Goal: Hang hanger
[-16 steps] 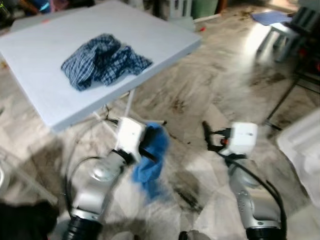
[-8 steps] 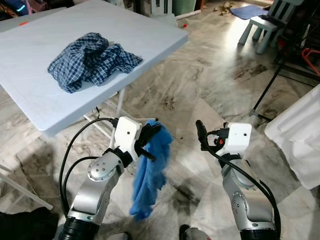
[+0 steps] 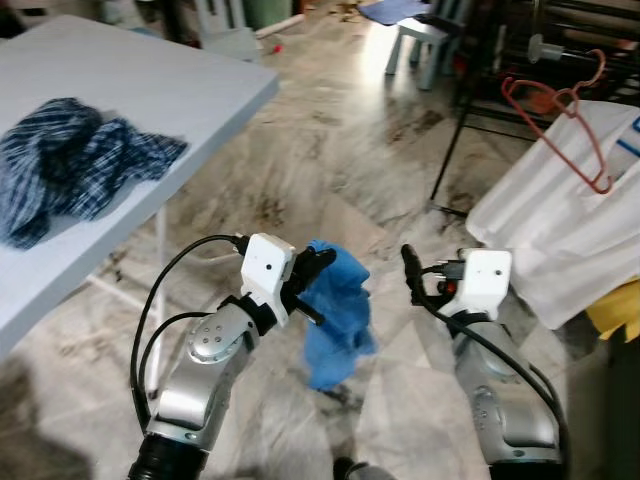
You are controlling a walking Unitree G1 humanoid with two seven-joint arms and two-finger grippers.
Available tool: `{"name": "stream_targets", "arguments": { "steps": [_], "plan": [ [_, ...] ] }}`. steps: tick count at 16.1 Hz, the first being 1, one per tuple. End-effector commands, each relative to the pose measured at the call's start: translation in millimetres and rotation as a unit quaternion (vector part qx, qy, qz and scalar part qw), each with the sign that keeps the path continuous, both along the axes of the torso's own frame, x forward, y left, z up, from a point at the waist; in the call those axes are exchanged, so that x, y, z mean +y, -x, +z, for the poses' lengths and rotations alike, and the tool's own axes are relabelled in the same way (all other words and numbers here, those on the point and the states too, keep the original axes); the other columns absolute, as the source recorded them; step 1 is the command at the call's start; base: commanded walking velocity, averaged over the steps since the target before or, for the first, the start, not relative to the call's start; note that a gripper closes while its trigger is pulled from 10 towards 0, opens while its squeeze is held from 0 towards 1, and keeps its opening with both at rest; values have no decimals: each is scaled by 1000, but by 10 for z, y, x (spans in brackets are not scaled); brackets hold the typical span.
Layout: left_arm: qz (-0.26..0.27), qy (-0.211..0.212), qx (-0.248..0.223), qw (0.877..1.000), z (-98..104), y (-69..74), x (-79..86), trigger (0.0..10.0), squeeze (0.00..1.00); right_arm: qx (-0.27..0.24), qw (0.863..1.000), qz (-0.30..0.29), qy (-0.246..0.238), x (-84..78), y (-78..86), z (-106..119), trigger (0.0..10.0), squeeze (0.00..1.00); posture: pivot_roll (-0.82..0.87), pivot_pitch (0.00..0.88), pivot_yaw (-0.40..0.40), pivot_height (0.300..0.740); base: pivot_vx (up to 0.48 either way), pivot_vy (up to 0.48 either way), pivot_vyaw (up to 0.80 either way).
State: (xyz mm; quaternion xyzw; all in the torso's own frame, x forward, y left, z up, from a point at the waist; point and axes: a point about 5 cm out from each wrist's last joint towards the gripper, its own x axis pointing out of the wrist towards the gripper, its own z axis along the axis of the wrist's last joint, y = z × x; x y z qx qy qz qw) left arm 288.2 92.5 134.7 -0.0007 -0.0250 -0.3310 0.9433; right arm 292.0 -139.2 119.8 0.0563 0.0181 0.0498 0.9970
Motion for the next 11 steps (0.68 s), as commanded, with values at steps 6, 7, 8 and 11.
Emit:
{"name": "stream_targets", "arguments": {
  "steps": [6, 7, 8, 11],
  "plan": [
    [-2, 4, -11, 1000, 23, 8, -44, 10000, 0, 3, 1000, 2, 12, -22, 9, -18, 10000, 0, -57, 170, 0, 740, 333, 0, -800],
    [-1, 4, -11, 1000, 17, 9, -48, 10000, 0, 3, 1000, 3, 13, -24, 7, -19, 10000, 0, -57, 171, -1, 740, 330, 0, -800],
    [-1, 4, -11, 1000, 17, 8, -49, 10000, 0, 3, 1000, 3, 13, -25, 7, -18, 10000, 0, -57, 171, -1, 740, 330, 0, -800],
    [-2, 9, -8, 1000, 11, 9, -68, 10000, 0, 9, 1000, 4, 12, -22, 10, -47, 10000, 0, -58, 171, -3, 740, 285, 0, -800]
  ]
}}
